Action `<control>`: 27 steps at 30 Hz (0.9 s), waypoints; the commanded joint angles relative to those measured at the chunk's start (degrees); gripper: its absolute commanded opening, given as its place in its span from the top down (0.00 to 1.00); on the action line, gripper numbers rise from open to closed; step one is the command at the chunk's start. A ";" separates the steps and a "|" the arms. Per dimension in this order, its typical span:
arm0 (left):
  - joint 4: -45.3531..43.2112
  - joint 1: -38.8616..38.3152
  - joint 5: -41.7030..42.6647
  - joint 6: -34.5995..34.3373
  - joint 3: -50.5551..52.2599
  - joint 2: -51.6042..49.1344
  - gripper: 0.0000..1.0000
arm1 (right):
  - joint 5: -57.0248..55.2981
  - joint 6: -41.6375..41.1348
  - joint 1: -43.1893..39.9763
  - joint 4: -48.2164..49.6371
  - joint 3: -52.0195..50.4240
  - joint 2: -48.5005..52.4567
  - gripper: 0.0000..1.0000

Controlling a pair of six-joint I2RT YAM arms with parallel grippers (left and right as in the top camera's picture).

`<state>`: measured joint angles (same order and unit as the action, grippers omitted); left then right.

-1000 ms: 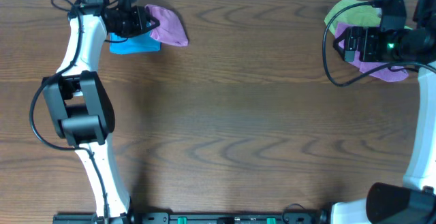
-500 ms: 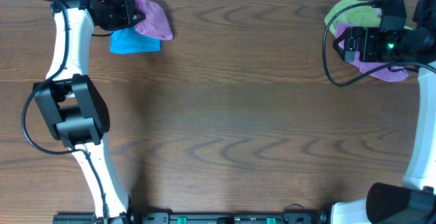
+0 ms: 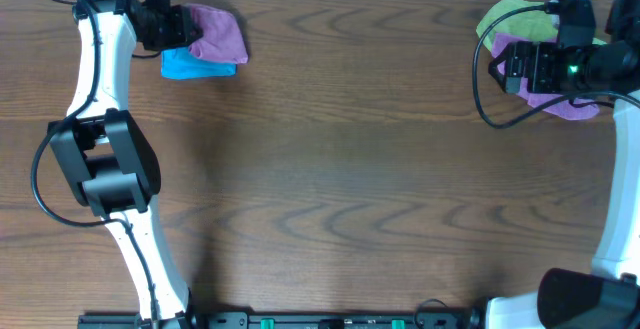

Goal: Fold the cloth
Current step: 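Release the purple square and push it to align over the blue cloth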

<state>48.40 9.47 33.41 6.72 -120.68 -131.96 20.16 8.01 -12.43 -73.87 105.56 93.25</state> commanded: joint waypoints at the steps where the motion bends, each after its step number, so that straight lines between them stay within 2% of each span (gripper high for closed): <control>1: 1.11 0.24 -4.87 2.10 -1.20 -1.55 0.94 | 0.87 0.87 -0.24 -0.28 -0.48 -1.22 0.02; 10: 3.30 2.21 -12.63 2.05 -1.20 -1.55 0.94 | 0.85 0.85 -0.24 -0.31 -0.48 -1.22 0.02; 17: 2.56 3.50 -13.14 2.05 -1.18 -1.57 0.93 | 0.87 0.87 -0.24 -0.31 -0.48 -1.22 0.02; 18: 2.38 3.50 -13.14 2.05 -1.20 -1.57 0.77 | 0.87 0.87 -0.24 -0.31 -0.48 -1.22 0.02; 19: 2.25 3.50 -13.11 2.05 -1.18 -1.60 0.16 | 0.87 0.87 -0.24 -0.31 -0.48 -1.22 0.02; 20: 2.12 3.50 -13.11 2.05 -1.20 -1.66 0.05 | 0.87 0.87 -0.24 -0.31 -0.48 -1.22 0.01; 27: 2.19 3.80 -19.26 -0.39 -1.20 -1.64 0.04 | 1.27 0.87 -0.24 -0.31 -0.48 -1.44 0.01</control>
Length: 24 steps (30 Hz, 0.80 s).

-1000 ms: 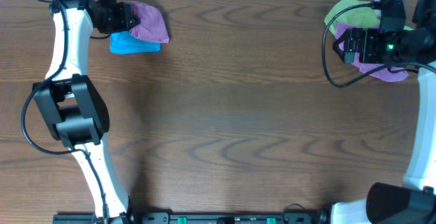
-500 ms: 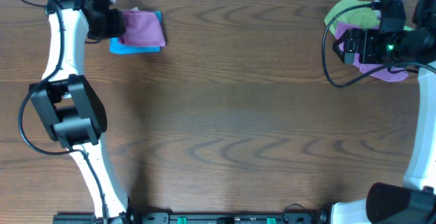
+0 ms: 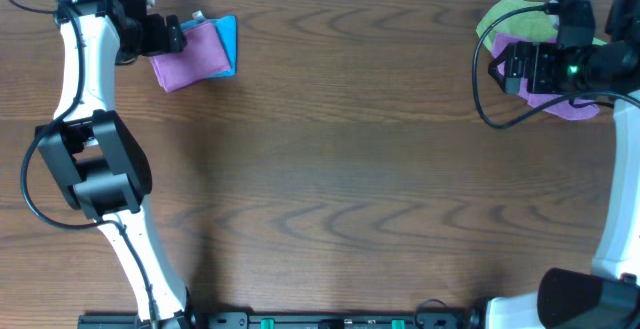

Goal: Fold the cloth

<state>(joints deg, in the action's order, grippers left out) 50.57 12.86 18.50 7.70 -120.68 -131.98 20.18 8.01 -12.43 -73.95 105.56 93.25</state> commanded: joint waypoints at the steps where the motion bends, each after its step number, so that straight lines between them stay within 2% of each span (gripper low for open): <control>1: 0.15 0.66 -4.26 -2.03 -1.22 -1.62 0.05 | 1.27 0.87 -0.22 -0.20 -0.48 -1.55 0.01; 4: 1.49 1.05 -2.51 -5.03 -1.31 -1.38 0.05 | 1.22 0.92 0.15 -0.11 -0.48 -1.81 0.01; 8: 6.10 1.09 -0.26 -5.70 -1.33 0.72 0.05 | 1.20 1.36 0.52 0.13 -0.48 -1.88 0.01; 17: 17.81 0.44 -0.48 -6.60 0.55 13.81 0.05 | 0.61 2.97 0.44 1.25 -0.48 -1.86 0.03; 21: 16.41 -0.79 -0.02 -7.10 9.75 20.46 0.05 | 0.61 3.43 0.39 1.62 -0.48 -1.86 0.02; 24: 9.03 -1.68 -0.96 -8.07 22.56 27.52 0.04 | 0.63 3.43 0.39 2.03 -0.48 -1.86 0.02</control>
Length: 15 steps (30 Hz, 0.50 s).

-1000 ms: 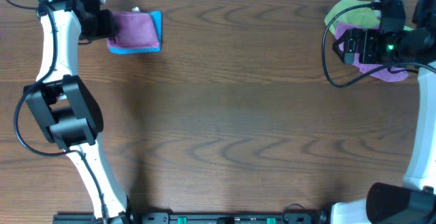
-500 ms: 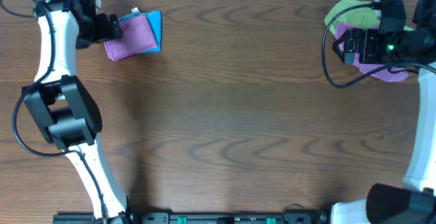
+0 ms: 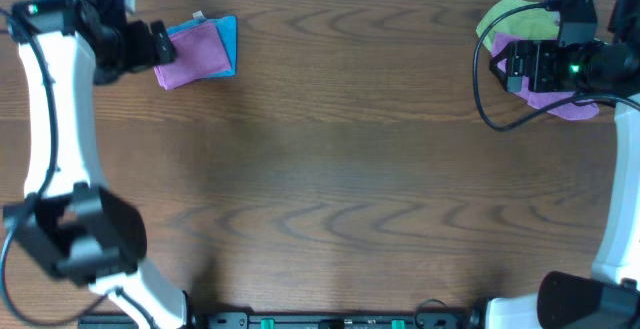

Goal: Fold the cloth

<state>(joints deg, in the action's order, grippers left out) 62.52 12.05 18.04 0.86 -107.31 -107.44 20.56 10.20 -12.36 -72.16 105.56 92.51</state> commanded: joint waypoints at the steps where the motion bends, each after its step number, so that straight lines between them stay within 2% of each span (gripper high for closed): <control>1: -7.10 -0.83 -0.57 -2.19 13.94 5.03 0.05 | 0.26 1.25 0.33 0.44 -0.48 -1.11 0.02; 4: -19.34 -0.33 -0.17 -4.66 25.35 7.13 0.04 | 0.26 1.22 0.33 0.74 -0.48 -1.11 0.02; 7: -23.43 -0.22 0.00 -5.22 28.37 4.63 0.05 | 0.28 1.22 0.33 0.61 -0.48 -1.11 0.02; 8: -23.96 -0.24 0.00 -5.18 28.37 3.26 0.00 | 0.28 1.22 0.33 0.59 -0.48 -1.11 0.02; 10: -25.09 -0.46 0.26 -5.20 28.37 1.07 0.52 | 0.28 1.22 0.33 0.55 -0.48 -1.11 0.02; 11: -25.53 -0.48 1.09 -5.18 28.37 0.22 0.72 | 0.28 1.20 0.33 0.46 -0.48 -1.11 0.02; 13: -26.43 -0.46 3.19 -5.20 28.37 -1.49 0.89 | 0.26 1.20 0.33 0.24 -0.48 -1.11 0.02; 14: -26.64 -0.46 4.22 -5.20 28.37 -2.03 0.94 | 0.28 1.20 0.33 0.20 -0.48 -1.11 0.02; 15: -26.84 -0.46 4.24 -5.18 28.37 -2.32 0.94 | 0.28 1.20 0.33 0.15 -0.48 -1.11 0.02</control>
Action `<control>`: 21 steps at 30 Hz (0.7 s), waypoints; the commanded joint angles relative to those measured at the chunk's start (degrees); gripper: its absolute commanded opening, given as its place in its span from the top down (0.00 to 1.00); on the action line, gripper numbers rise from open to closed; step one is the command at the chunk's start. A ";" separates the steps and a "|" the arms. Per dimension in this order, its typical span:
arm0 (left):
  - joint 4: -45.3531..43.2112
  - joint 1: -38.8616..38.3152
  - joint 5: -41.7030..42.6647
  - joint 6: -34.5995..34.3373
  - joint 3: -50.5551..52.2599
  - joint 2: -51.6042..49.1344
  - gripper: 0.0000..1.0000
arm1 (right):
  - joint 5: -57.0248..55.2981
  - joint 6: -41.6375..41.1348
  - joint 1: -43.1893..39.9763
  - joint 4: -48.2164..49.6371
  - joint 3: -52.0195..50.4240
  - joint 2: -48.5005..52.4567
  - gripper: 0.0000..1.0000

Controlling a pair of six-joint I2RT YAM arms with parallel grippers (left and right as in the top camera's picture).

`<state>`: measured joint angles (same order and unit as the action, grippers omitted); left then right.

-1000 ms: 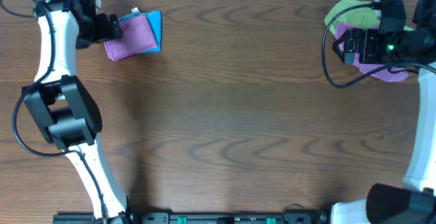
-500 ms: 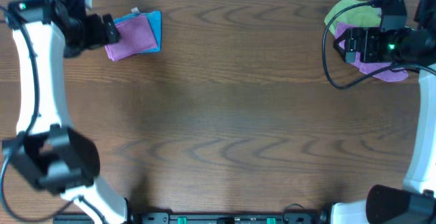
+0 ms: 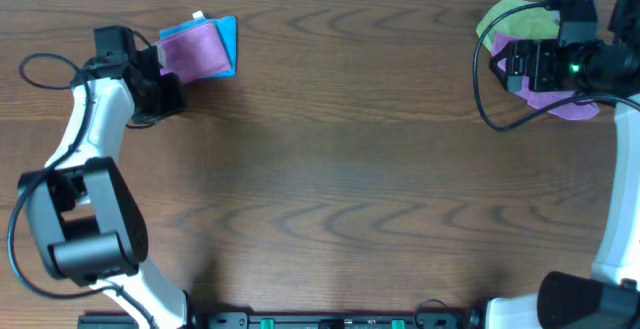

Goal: Fold the cloth

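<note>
A folded purple cloth (image 3: pixel 195 52) lies on a folded blue cloth (image 3: pixel 229 41) at the table's back left. My left gripper (image 3: pixel 168 91) hangs just below and left of that stack, apart from it, with nothing in its fingers, which look parted. At the back right lies a loose pile, a green cloth (image 3: pixel 508 14) and a purple cloth (image 3: pixel 565 104). My right gripper (image 3: pixel 507 66) rests over the pile's left side. Its jaws are too dark to read.
The table's back edge runs close behind both cloth groups. Black cables loop near the left arm (image 3: pixel 45 64) and beside the right arm (image 3: pixel 483 104). Arm bases stand at the front left and front right.
My left gripper has moved from the purple cloth's left edge to a spot nearer the front, clear of the stack. The stack lies where it was. The right gripper is unchanged.
First the left gripper was on the purple cloth, which lay skewed over the blue one. Then both cloths lay squared together with the gripper at their left edge. Now the gripper stands off the stack. The right gripper stayed on its pile throughout.
</note>
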<state>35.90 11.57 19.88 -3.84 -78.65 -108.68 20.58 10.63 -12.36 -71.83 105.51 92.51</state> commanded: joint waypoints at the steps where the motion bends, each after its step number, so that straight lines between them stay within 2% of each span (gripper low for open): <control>1: -0.46 0.00 2.40 -0.50 -0.28 -1.07 0.94 | 0.26 0.76 0.33 -0.17 -0.44 -1.11 0.02; 7: -2.32 0.02 1.62 -0.48 -0.26 -1.09 0.94 | 0.26 0.76 0.33 -0.20 -0.44 -1.11 0.01; 11: -2.95 0.02 -4.48 -1.77 -0.26 -1.46 0.94 | 0.26 0.76 0.33 -0.15 -0.44 -1.11 0.01; 21: -5.66 -0.15 -3.56 -2.67 -0.26 -6.08 0.94 | 0.26 0.76 0.33 -0.13 -0.44 -1.11 0.01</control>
<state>30.83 11.55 16.93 -5.80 -78.65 -112.84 20.58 10.66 -12.36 -71.94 105.51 92.51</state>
